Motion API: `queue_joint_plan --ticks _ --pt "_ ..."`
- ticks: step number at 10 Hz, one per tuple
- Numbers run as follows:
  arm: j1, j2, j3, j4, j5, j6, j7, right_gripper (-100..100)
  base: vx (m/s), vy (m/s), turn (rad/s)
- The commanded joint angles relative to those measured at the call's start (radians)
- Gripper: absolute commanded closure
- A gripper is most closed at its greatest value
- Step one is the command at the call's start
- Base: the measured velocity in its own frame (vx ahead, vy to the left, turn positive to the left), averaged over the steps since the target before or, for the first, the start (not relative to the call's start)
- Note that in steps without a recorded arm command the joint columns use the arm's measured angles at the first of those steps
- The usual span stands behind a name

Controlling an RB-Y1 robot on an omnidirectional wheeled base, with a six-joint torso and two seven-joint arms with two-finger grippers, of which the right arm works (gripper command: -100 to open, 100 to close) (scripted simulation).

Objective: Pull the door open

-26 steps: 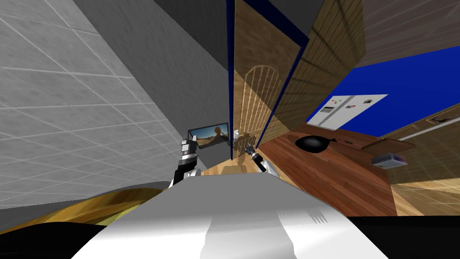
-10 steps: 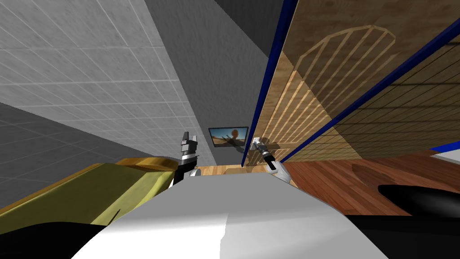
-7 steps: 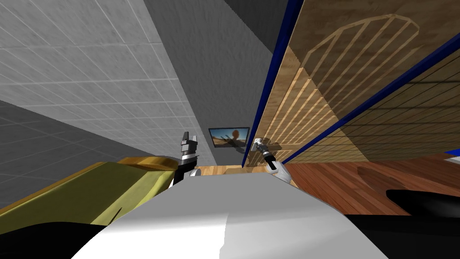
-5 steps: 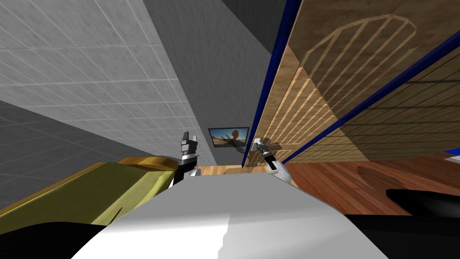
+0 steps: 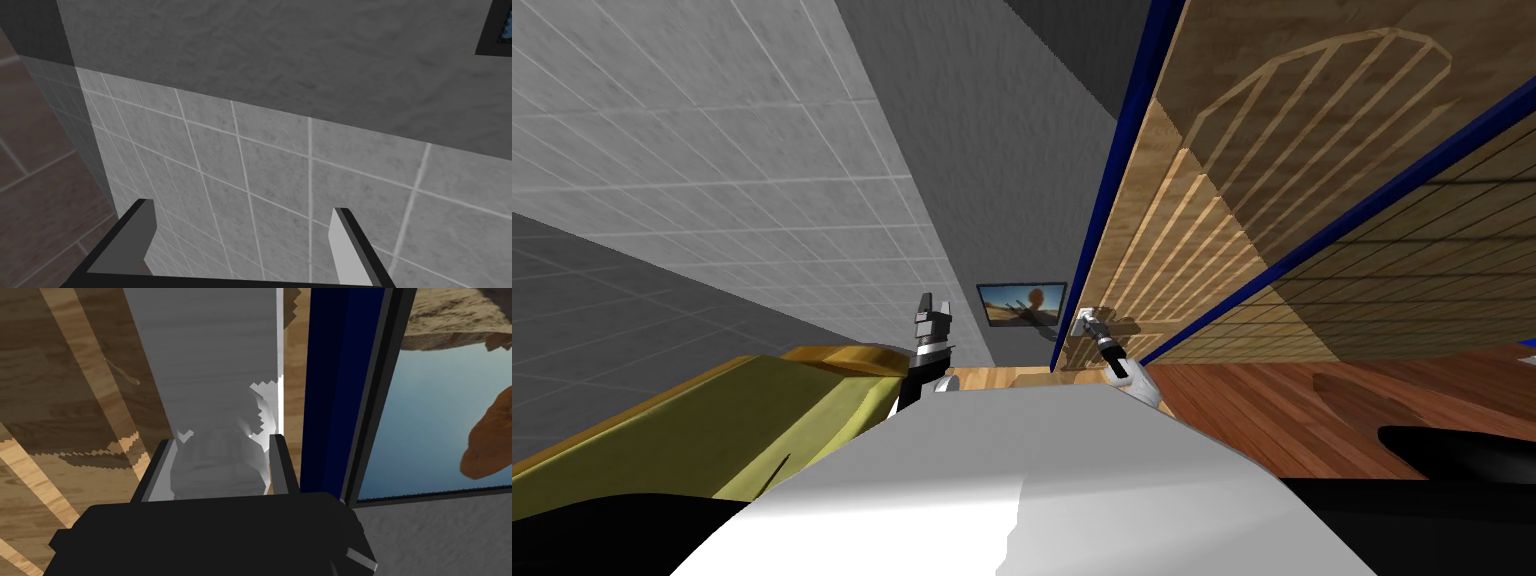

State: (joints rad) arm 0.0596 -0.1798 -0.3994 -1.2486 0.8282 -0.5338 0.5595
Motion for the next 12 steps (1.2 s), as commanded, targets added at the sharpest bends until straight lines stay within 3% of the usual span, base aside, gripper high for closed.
queue_joint_plan --ticks 1,4,5,7,8,10,11,12 --pt "0.002 0.001 0.007 -0.003 -0.028 0.001 -0.04 100 -0.043 -0.046 0.075" --pt "0.013 0.0 0.022 -0.016 -0.09 0.009 -0.121 100 -0.038 -0.032 0.064" --pt "0.013 0.0 0.022 -0.016 -0.09 0.009 -0.127 100 -0.036 -0.029 0.04" --pt "0.022 0.0 0.035 -0.026 -0.141 0.015 -0.189 100 -0.055 -0.038 0.08" --pt "0.022 0.0 0.035 -0.026 -0.141 0.015 -0.198 100 -0.043 -0.033 0.036" --pt "0.033 0.0 0.05 -0.039 -0.202 0.023 -0.262 100 -0.049 -0.032 0.072" --pt "0.033 0.0 0.05 -0.039 -0.202 0.023 -0.277 100 -0.042 -0.037 0.054" --pt "0.039 0.0 0.058 -0.045 -0.234 0.027 -0.312 100 -0.047 -0.034 0.063"
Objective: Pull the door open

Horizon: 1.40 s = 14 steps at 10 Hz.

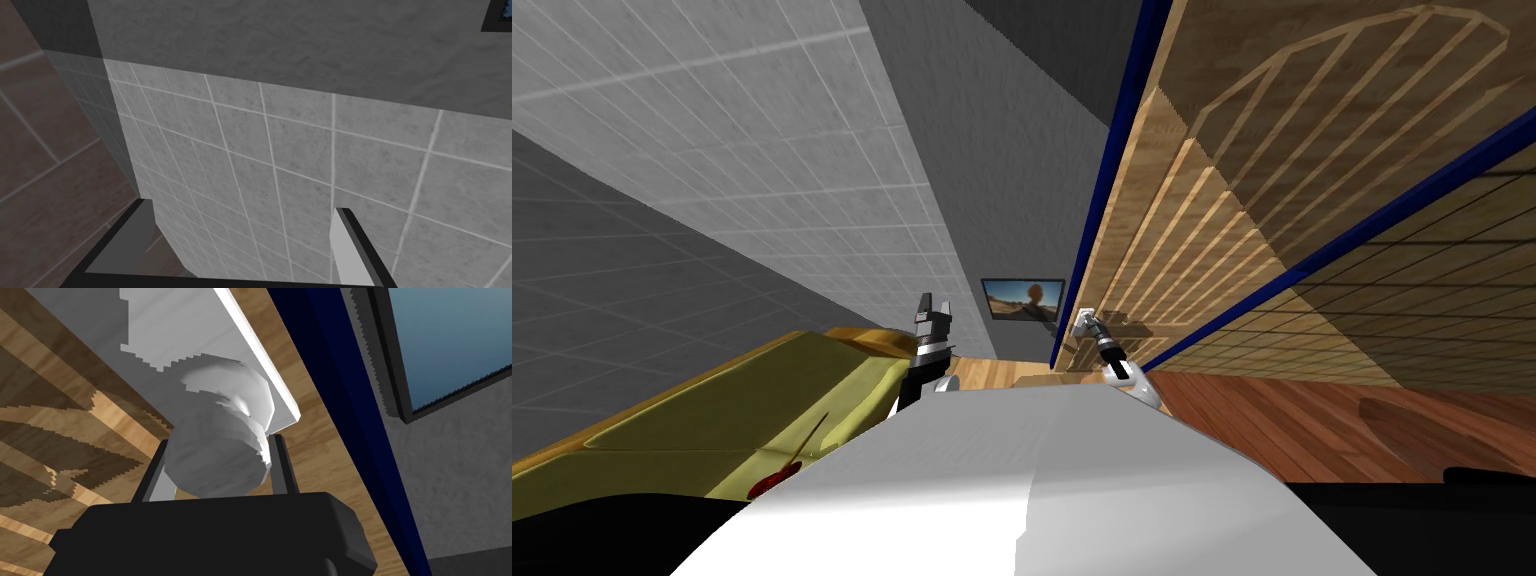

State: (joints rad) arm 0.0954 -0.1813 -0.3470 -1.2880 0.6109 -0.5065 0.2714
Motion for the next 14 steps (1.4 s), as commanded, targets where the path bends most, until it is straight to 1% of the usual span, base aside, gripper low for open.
queue_joint_plan --ticks 1,2,3,4,5,6,7,8,9,10,11,12,13,14 --pt "0.003 0.001 0.006 -0.006 -0.017 -0.001 -0.028 100 -0.037 -0.029 0.04" --pt "0.009 0.001 0.015 -0.013 -0.052 0.004 -0.068 100 -0.04 -0.036 0.068" --pt "0.015 0.001 0.024 -0.021 -0.085 0.008 -0.093 100 -0.062 -0.052 0.124" --pt "0.015 0.001 0.024 -0.021 -0.088 0.008 -0.11 100 -0.057 -0.042 0.064" --pt "0.022 0.001 0.033 -0.028 -0.124 0.013 -0.145 100 -0.052 -0.044 0.079" --pt "0.022 0.001 0.033 -0.028 -0.124 0.013 -0.151 100 -0.042 -0.031 0.041" --pt "0.029 0.001 0.043 -0.036 -0.163 0.017 -0.192 100 -0.049 -0.03 0.07" --pt "0.036 0.001 0.053 -0.044 -0.193 0.022 -0.215 100 -0.076 -0.06 0.137" --pt "0.036 0.001 0.053 -0.044 -0.203 0.022 -0.234 100 -0.062 -0.044 0.056" --pt "0.043 0.001 0.063 -0.052 -0.242 0.027 -0.266 100 -0.046 -0.036 0.079" --pt "0.043 0.001 0.063 -0.052 -0.242 0.027 -0.275 100 -0.034 -0.029 0.047" --pt "0.05 0.0 0.073 -0.061 -0.284 0.032 -0.313 100 -0.049 -0.032 0.074" --pt "0.05 0.0 0.073 -0.061 -0.284 0.032 -0.316 100 -0.04 -0.033 0.047" --pt "0.057 0.0 0.084 -0.069 -0.326 0.037 -0.356 100 -0.056 -0.039 0.108"
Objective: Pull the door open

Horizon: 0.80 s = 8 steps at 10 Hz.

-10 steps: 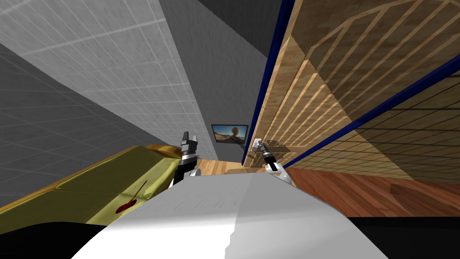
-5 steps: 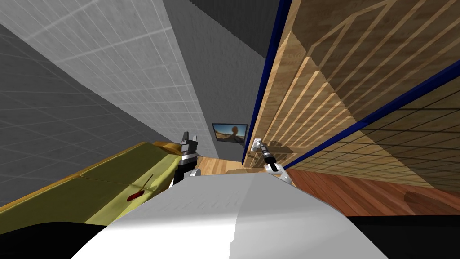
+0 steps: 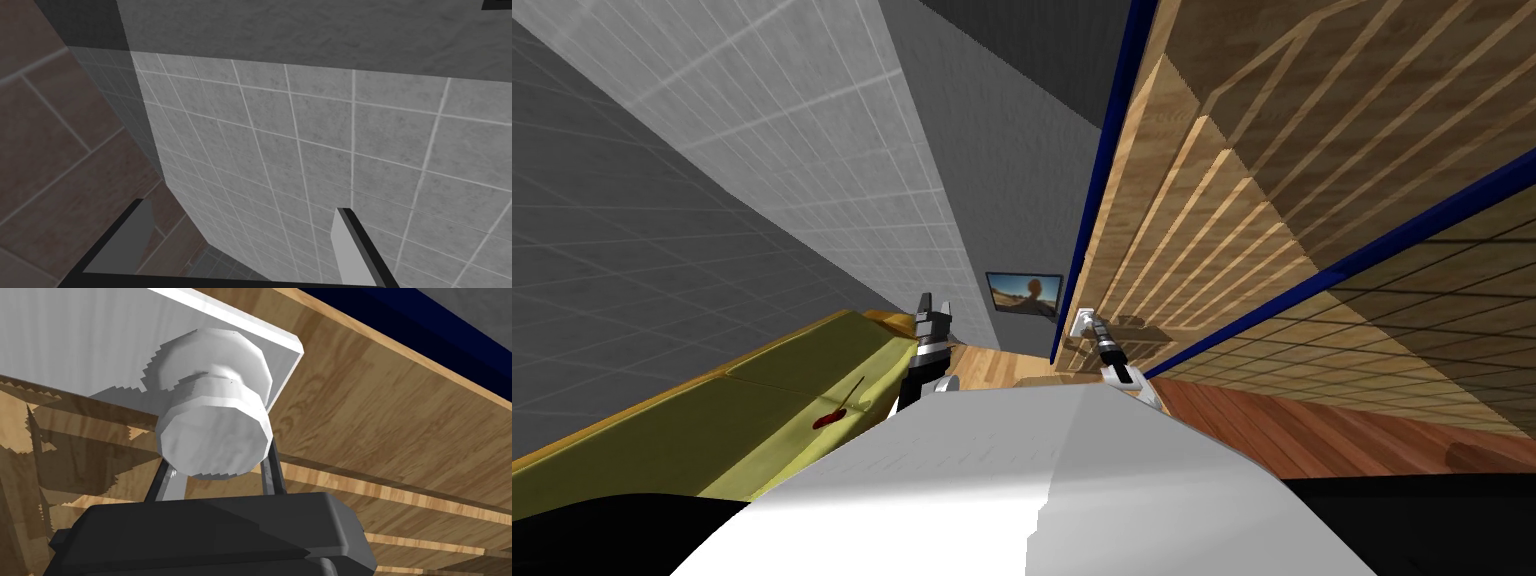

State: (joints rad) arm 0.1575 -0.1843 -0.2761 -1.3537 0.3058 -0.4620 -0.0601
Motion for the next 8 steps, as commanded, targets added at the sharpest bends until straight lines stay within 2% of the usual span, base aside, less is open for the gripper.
queue_joint_plan --ticks 1,2,3,4,5,6,8 --pt "0.003 0.003 0.024 -0.012 -0.05 -0.002 -0.05 100 -0.084 -0.066 0.14" --pt "0.003 0.003 0.024 -0.012 -0.063 -0.002 -0.068 100 -0.06 -0.045 0.08" --pt "0.01 0.003 0.035 -0.021 -0.102 0.003 -0.102 100 -0.055 -0.025 0.063" --pt "0.01 0.003 0.035 -0.021 -0.106 0.003 -0.109 100 -0.045 -0.025 0.043" --pt "0.018 0.003 0.046 -0.03 -0.148 0.009 -0.148 100 -0.05 -0.034 0.077" --pt "0.018 0.003 0.046 -0.03 -0.149 0.009 -0.151 100 -0.039 -0.028 0.052" --pt "0.033 0.003 0.068 -0.047 -0.222 0.019 -0.217 100 -0.064 -0.046 0.127"
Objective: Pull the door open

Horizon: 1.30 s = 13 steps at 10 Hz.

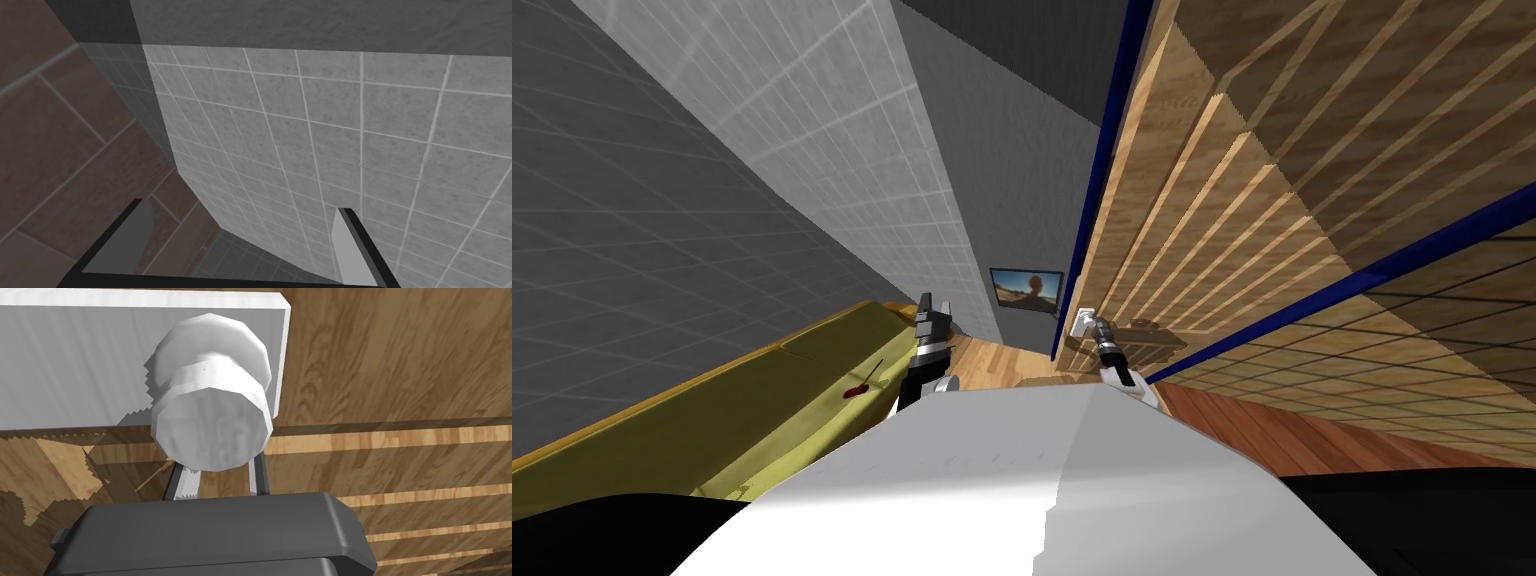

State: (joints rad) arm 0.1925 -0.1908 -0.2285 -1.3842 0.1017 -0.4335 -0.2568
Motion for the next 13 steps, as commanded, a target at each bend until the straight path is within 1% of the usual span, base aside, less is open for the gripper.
queue_joint_plan --ticks 1,2,3,4,5,6,7,8,9,10,13 --pt "-0.002 0.009 0.02 -0.017 -0.031 -0.009 -0.037 100 -0.066 -0.043 0.068" --pt "0.006 0.009 0.031 -0.026 -0.071 -0.004 -0.071 100 -0.057 -0.037 0.111" --pt "0.006 0.009 0.031 -0.026 -0.075 -0.004 -0.079 100 -0.044 -0.024 0.05" --pt "0.013 0.009 0.042 -0.034 -0.118 0.001 -0.119 100 -0.046 -0.026 0.068" --pt "0.013 0.009 0.042 -0.034 -0.118 0.001 -0.12 100 -0.04 -0.027 0.059" --pt "0.021 0.009 0.053 -0.043 -0.161 0.007 -0.162 100 -0.049 -0.026 0.076" --pt "0.028 0.009 0.064 -0.052 -0.192 0.012 -0.188 100 -0.07 -0.049 0.116" --pt "0.028 0.009 0.064 -0.052 -0.203 0.012 -0.203 100 -0.066 -0.038 0.085" --pt "0.036 0.009 0.075 -0.06 -0.243 0.017 -0.237 100 -0.069 -0.028 0.09" --pt "0.043 0.004 0.071 -0.04 -0.263 0.034 -0.256 -100 -0.073 -0.027 0.013" --pt "0.046 0.003 0.096 -0.05 -0.331 0.043 -0.337 -100 -0.082 0.01 0.027"
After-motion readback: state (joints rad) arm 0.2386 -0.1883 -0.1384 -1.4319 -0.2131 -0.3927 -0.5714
